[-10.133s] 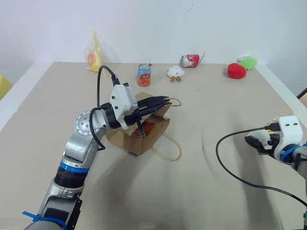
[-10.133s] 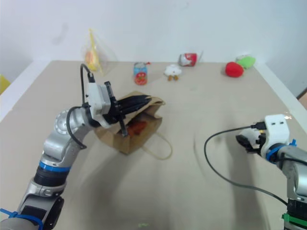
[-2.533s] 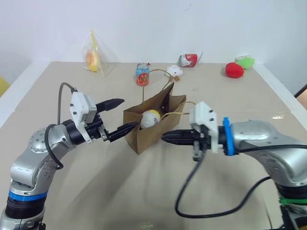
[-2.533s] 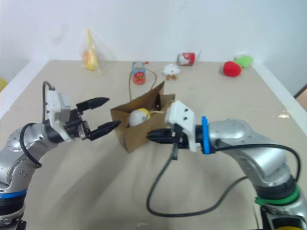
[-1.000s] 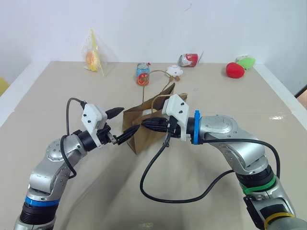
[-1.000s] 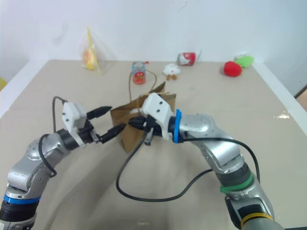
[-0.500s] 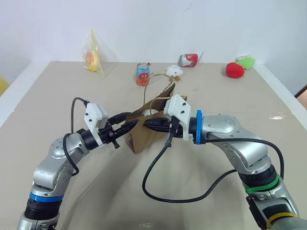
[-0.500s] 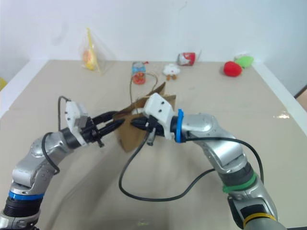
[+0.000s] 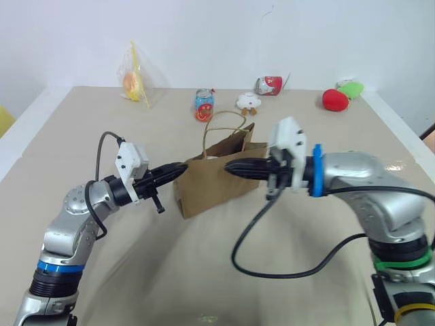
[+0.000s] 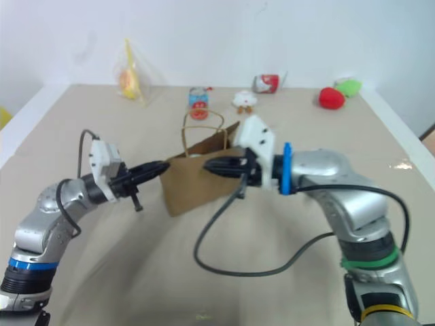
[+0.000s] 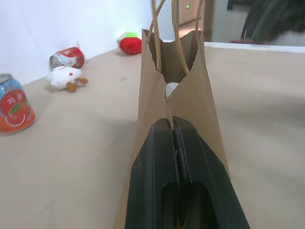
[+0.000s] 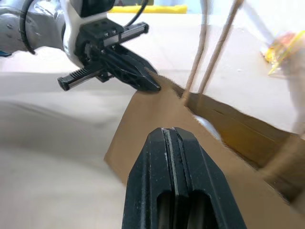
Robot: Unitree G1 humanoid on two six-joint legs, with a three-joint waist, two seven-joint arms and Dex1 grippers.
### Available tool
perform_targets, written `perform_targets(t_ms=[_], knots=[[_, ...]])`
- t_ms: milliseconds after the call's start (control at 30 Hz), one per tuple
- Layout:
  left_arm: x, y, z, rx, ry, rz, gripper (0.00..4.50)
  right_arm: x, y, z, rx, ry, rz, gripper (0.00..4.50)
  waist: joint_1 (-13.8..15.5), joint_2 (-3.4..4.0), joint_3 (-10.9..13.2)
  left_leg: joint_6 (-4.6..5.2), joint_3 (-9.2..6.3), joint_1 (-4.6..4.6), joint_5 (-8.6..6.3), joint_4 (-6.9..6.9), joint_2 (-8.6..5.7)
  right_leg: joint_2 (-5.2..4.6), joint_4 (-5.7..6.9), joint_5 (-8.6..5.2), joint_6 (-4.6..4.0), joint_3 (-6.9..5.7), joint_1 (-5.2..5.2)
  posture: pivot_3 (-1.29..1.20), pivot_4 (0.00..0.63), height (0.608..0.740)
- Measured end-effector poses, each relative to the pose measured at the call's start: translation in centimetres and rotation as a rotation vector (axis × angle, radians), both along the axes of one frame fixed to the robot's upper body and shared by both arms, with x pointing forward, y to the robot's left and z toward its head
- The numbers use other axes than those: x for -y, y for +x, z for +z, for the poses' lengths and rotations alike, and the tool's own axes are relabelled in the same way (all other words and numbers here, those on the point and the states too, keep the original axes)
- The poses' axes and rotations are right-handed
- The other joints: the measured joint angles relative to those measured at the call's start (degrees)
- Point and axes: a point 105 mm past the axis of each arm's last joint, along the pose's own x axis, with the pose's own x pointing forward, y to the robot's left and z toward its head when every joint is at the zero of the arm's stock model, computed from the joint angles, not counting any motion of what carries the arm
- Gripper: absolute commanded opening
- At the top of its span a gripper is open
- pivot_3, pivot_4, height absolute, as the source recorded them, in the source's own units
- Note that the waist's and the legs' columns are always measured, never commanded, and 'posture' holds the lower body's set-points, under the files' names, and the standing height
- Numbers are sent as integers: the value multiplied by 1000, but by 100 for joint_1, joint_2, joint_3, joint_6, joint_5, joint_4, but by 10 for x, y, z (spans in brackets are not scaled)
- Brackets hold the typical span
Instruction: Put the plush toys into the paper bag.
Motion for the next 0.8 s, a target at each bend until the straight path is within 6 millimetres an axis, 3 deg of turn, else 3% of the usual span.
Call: perform_targets(t_ms=[133, 167, 233, 467, 700, 800], knots=[[-5, -1, 9, 26, 29, -74, 51, 47, 10, 1, -46, -19, -131, 0, 10, -1, 1, 2, 4, 0, -1, 0, -3, -3, -1, 0, -1, 2, 0, 0, 150, 740], [-4, -8, 15, 49, 61, -158, 51, 78, 20, -1, -51, -36, -247, 0, -3, -1, 1, 3, 8, 2, -2, -1, -3, -1, -2, -1, -2, 5, 0, 0, 150, 740], [-1, -14, 17, 58, 72, -221, 51, 92, 26, -1, -43, -17, -303, 0, -22, -1, 1, 4, 10, 6, -3, -3, 1, 5, -1, -1, -1, 9, 0, 0, 150, 740], [7, -31, 20, 47, 74, -377, 51, 121, 34, 8, -2, -2, -417, 0, -14, 1, 2, 4, 5, 6, -2, -3, 6, 9, 2, -2, -2, 6, -1, 0, 150, 740], [12, -32, 34, 88, 60, -413, 51, 125, 33, 8, 4, -26, -423, 0, -16, 1, 2, 4, 9, 6, -2, -1, 3, 6, 1, -1, -1, 9, 0, 0, 150, 740], [9, -29, 26, 80, 82, -423, 51, 126, 33, 9, 8, -33, -429, 0, -14, 2, 2, 4, 7, 7, -2, -2, 3, 7, 1, -1, -1, 8, 0, 0, 150, 740]])
